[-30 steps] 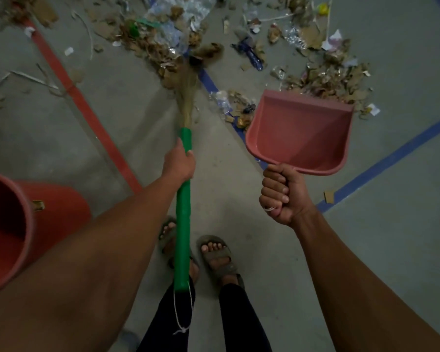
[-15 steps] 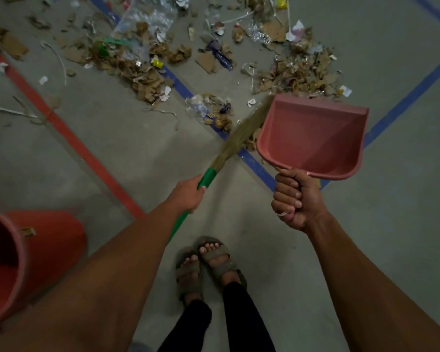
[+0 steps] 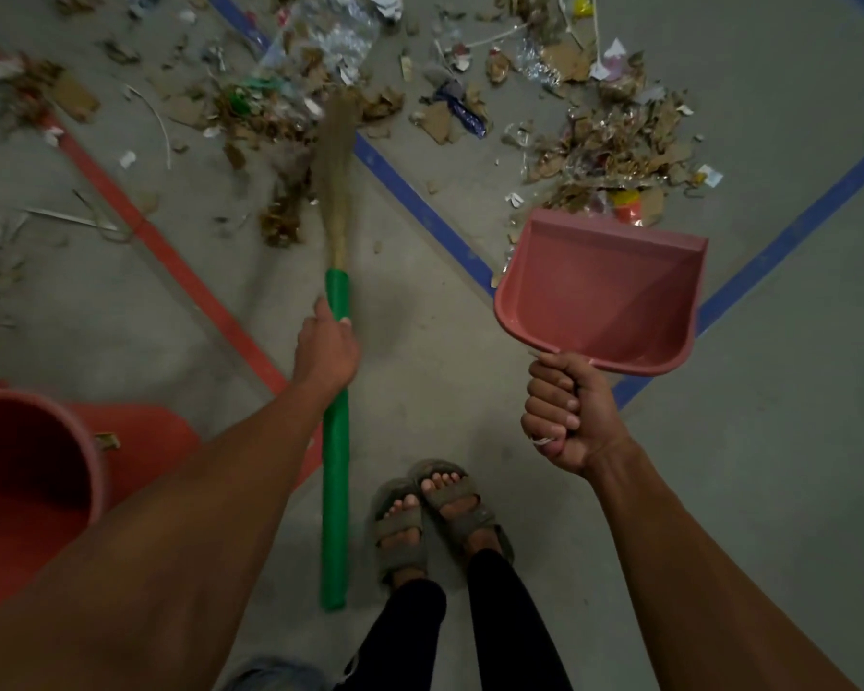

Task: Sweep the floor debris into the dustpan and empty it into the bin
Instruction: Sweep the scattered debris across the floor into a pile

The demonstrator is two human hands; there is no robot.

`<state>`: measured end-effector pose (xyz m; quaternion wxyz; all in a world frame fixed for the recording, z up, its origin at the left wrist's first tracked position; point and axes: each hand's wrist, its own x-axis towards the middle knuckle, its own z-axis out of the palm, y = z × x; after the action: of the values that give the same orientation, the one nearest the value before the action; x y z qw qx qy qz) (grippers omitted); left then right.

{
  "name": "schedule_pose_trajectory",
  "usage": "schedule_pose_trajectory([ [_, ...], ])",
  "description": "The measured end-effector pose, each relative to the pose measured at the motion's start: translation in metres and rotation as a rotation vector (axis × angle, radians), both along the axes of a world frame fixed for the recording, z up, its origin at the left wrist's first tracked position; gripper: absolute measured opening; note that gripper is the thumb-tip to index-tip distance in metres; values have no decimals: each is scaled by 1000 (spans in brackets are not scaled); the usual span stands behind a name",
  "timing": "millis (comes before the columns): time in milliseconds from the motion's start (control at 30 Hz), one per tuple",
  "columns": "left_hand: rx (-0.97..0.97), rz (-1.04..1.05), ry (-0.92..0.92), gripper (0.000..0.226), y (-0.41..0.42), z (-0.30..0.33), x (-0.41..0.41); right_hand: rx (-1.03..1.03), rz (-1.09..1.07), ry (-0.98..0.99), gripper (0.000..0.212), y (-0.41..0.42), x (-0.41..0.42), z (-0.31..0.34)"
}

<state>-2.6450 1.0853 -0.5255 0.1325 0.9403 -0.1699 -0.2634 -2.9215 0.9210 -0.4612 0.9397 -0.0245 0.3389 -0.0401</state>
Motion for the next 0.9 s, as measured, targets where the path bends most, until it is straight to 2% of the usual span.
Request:
schedule_pose_trajectory([
  [100,-62,-120,75,49,26,-1,-8,-9,10,-5,43,6,7,3],
  [167,-29,-235,137,54,40,-3,-16,-19,18,5,43,10,12,3],
  [300,220,-447,189,71,49,-19,-18,-27,36,-5,44,16,23,-1],
  [433,353,-259,136,60,40,-27,-2,-24,59,-3,43,27,35,-5],
  [533,296,-74,92,60,24,-7,1,-4,74,-16,44,34,44,-2],
  [633,187,-46,18,57,18,8,4,4,76,-39,44,38,51,3],
  [800,92,-303,-4,60,24,6,12,15,65,-77,43,33,64,11],
  [900,147,-510,41,64,20,-3,17,0,57,-80,43,28,69,12],
])
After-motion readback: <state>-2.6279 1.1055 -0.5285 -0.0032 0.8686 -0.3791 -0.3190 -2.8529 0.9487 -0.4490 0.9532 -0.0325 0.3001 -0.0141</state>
